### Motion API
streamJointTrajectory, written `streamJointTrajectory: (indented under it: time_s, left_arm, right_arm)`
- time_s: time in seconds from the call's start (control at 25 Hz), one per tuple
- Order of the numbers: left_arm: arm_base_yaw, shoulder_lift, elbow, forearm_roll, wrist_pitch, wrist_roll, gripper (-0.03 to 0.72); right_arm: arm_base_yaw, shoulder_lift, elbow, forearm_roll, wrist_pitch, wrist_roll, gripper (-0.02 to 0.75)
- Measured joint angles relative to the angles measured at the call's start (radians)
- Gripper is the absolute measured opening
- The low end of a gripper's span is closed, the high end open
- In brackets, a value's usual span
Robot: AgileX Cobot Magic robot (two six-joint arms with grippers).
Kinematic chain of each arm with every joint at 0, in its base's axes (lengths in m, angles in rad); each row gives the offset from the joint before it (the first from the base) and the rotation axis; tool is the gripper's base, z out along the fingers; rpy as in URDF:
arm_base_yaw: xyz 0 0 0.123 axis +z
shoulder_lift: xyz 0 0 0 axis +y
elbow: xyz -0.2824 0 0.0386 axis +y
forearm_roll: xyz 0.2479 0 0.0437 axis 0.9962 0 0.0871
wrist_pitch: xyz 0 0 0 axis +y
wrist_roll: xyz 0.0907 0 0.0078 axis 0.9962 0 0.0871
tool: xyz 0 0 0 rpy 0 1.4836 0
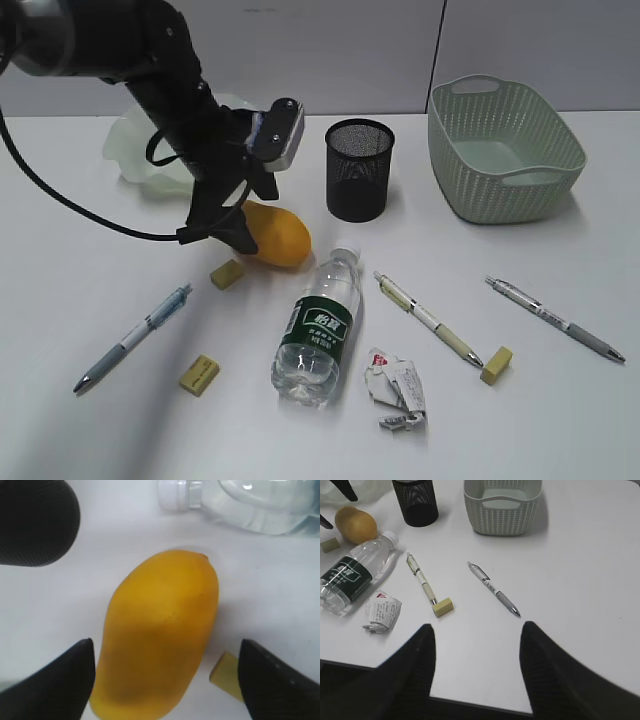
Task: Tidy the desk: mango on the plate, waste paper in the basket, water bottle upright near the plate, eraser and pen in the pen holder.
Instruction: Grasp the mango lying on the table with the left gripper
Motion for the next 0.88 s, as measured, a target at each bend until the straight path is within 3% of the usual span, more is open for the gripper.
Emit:
streamJointTrajectory:
  time_s: [0.76,0.88]
  left_arm:
    - [0.0,0.133,-0.068,-0.032,0.006,0.016,0.693]
    - [0.0,0.138,-0.07,-0.034,0.005,0.016,0.665]
  right_arm:
    - [0.0,0.0,0.0,-0.015,0.0,0.0,0.435]
    - [0.0,0.0,0.0,-0.015,0.0,0.0,0.435]
